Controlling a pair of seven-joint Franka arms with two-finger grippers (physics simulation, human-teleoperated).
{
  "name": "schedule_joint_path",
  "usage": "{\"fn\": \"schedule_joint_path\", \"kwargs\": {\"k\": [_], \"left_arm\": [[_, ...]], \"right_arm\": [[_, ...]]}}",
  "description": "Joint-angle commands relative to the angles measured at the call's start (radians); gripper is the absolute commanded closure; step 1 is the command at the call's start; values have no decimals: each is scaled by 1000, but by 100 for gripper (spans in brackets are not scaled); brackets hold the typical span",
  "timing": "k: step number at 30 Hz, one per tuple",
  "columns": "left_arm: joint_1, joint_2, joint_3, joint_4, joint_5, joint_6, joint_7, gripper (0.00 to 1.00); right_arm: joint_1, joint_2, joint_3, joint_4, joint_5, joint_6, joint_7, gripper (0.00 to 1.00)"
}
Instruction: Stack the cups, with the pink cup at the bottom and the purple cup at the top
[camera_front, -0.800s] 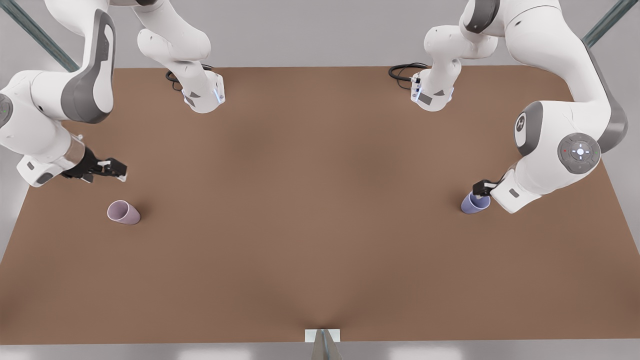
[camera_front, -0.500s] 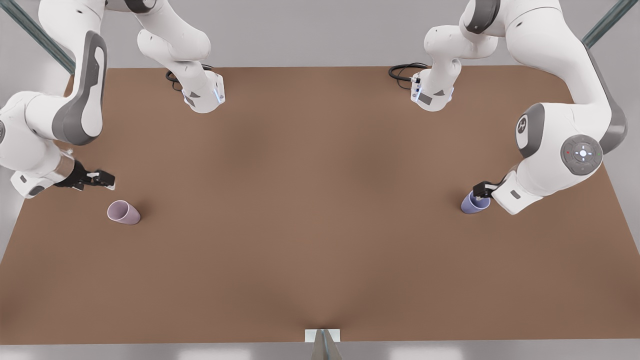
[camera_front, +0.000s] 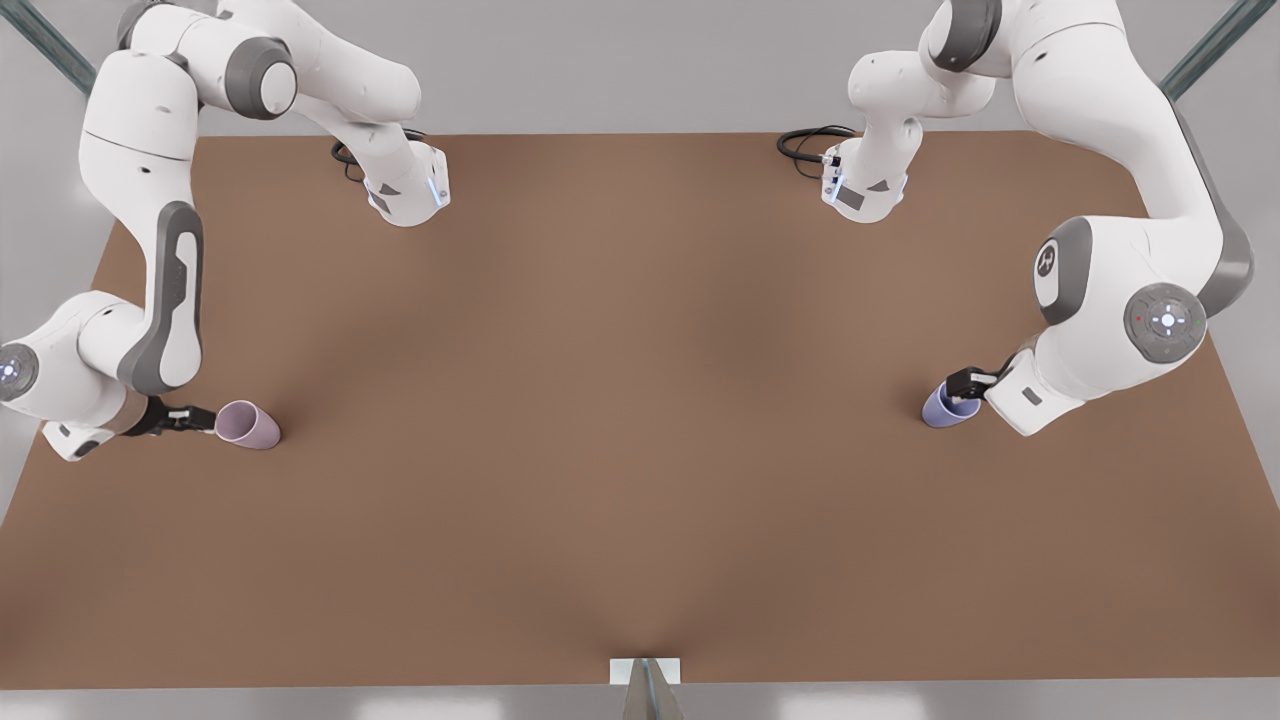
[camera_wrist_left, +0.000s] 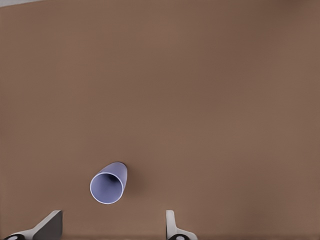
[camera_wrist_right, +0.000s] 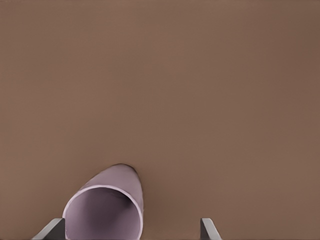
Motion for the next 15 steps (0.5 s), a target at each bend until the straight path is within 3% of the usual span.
{"fn": "schedule_joint_path", "kwargs": {"k": [1, 9, 11, 15], "left_arm": [[1, -4, 1, -2, 1, -1, 8, 0], [-2, -58, 18, -99, -1, 10, 10, 0], [-2, -107, 23, -185, -2, 48, 10, 0], [-2, -102, 23, -185, -2, 42, 8, 0]], "right_arm": [[-10, 6, 2, 1, 27, 66, -270, 0], [-36, 31, 12, -10, 175, 96, -331, 0], [-33, 31, 13, -22, 175, 96, -341, 0], [-33, 25, 13, -44, 174, 96, -377, 0]]}}
